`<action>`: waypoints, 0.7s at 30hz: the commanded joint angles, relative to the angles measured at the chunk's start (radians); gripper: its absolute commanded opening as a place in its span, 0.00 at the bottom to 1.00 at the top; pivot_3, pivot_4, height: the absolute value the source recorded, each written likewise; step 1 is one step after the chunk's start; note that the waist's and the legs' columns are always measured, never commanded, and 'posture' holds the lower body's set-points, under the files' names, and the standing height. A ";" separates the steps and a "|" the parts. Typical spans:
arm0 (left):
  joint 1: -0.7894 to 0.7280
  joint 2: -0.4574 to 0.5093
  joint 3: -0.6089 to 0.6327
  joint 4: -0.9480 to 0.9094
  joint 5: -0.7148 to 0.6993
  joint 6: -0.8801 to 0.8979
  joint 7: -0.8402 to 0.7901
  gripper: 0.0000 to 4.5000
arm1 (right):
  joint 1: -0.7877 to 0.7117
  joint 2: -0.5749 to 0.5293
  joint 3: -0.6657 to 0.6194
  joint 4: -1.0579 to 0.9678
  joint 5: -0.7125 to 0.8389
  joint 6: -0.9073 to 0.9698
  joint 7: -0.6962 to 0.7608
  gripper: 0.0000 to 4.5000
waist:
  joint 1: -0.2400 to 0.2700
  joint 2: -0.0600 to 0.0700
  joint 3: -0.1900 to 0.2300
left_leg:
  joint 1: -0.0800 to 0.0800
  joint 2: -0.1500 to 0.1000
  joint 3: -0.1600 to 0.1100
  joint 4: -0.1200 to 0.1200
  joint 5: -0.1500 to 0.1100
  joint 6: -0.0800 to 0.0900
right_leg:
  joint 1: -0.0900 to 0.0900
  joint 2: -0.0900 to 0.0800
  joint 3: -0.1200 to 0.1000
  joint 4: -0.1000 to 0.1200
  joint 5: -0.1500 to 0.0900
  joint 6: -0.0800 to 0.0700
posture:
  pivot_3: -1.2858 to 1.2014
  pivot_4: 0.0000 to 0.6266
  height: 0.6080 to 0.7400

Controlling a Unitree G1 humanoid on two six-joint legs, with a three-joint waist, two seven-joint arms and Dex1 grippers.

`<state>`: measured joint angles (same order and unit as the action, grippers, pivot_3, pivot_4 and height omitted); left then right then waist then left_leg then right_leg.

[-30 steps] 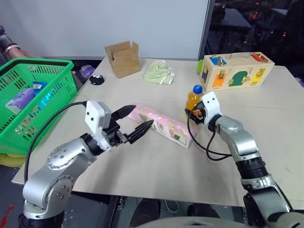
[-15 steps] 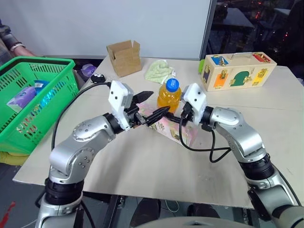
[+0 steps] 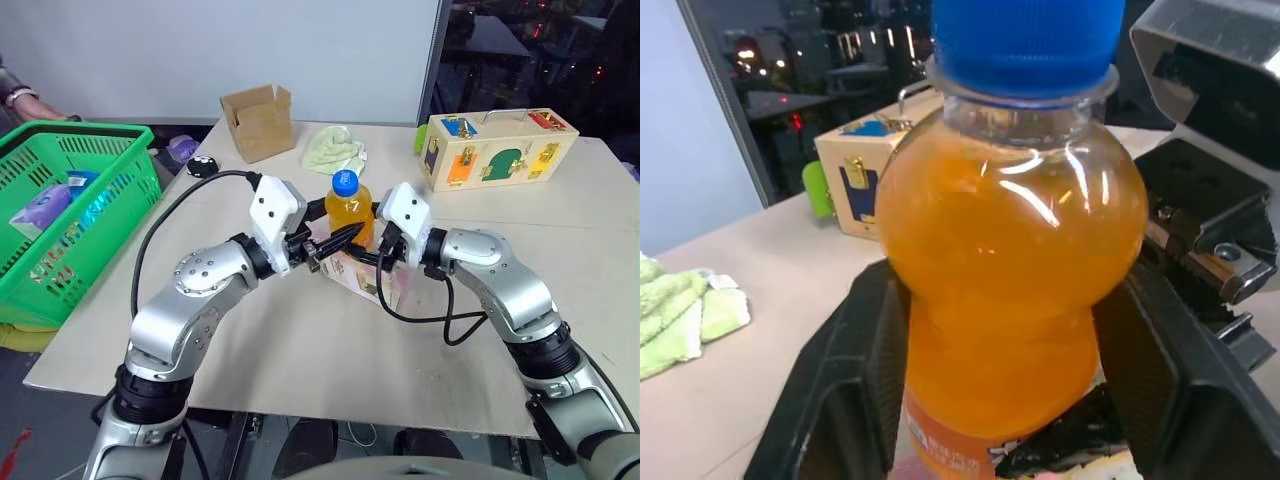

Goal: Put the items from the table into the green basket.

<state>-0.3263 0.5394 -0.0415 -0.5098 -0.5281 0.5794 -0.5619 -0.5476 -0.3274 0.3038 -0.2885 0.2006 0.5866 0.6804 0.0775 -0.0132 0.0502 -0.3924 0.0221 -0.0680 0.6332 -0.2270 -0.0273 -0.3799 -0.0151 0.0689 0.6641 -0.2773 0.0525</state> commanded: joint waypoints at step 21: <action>0.071 0.110 0.705 0.104 -0.115 -0.015 0.244 0.48 | -0.124 0.143 -0.055 -0.008 0.182 -0.122 0.086 0.99 | 0.007 -0.001 0.000 | -0.001 0.000 -0.008 0.000 0.000 0.000 | 0.000 0.000 -0.007 0.001 0.000 0.000 | 0.65 0.00 1.00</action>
<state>-0.2491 0.6031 0.5716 -0.3784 -0.6480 0.5976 -0.3234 -0.6283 -0.2090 0.2349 -0.3038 0.3597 0.5076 0.7427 0.0844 -0.0142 0.0499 -0.3931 0.0223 -0.0757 0.6329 -0.2269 -0.0274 -0.3795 -0.0147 0.0615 0.6653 -0.2772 0.0525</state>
